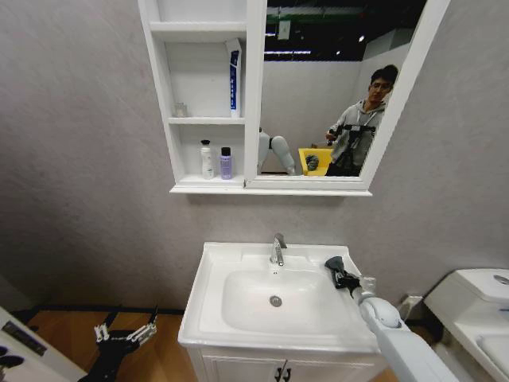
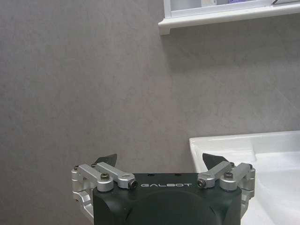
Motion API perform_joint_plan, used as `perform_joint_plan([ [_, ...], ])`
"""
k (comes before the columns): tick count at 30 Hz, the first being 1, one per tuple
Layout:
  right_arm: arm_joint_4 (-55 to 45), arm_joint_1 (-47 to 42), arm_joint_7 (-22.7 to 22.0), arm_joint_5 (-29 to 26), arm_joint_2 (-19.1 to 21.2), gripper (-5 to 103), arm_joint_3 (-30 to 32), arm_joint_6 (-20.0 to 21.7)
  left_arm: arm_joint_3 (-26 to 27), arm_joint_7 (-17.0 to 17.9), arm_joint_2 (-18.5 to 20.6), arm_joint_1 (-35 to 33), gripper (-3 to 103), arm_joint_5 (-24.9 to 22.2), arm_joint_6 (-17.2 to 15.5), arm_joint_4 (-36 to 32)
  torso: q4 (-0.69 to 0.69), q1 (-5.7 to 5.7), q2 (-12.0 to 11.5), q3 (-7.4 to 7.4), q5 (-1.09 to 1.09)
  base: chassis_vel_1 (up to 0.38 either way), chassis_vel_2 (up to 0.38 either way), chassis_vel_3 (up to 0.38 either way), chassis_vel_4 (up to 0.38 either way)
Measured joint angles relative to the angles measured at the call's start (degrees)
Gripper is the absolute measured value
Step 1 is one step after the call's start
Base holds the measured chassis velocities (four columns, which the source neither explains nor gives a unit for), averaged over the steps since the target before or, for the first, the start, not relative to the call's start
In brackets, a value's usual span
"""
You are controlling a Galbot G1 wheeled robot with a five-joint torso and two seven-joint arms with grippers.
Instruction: Move facial cleanser and shampoo from washbasin to cabinet, then wipe washbasin with towel.
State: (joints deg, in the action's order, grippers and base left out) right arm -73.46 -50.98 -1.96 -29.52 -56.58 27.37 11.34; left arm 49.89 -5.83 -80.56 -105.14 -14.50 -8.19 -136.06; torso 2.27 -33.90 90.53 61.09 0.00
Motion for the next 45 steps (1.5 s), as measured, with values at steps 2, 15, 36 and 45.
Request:
perform_joint_plan([
  [2,-0.8,-1.0,0.0,1.7,0.2,49,0.7,-2.3,0.0,0.0,0.0,0.0,100,0.0,0.0,0.0,0.01,0.00,0.0,0.00,0.01,0.000,0.000,0.000,0.000],
  [15,-31.0,-25.7,-0.9,10.6,-7.7,97,15.3,-7.2,0.0,0.0,0.0,0.0,100,0.0,0.0,0.0,0.00,0.00,0.0,-0.01,-0.01,0.000,0.000,0.000,0.000],
  [36,-60.4,-59.0,-2.4,18.4,-20.5,100,8.7,-12.1,0.0,0.0,0.0,0.0,100,0.0,0.0,0.0,-0.01,0.01,0.0,0.00,0.00,0.000,0.000,0.000,0.000],
  [45,-63.5,-57.5,-0.3,15.4,-17.8,100,10.7,-8.9,0.0,0.0,0.0,0.0,100,0.0,0.0,0.0,0.00,0.00,0.0,0.00,0.01,0.000,0.000,0.000,0.000],
])
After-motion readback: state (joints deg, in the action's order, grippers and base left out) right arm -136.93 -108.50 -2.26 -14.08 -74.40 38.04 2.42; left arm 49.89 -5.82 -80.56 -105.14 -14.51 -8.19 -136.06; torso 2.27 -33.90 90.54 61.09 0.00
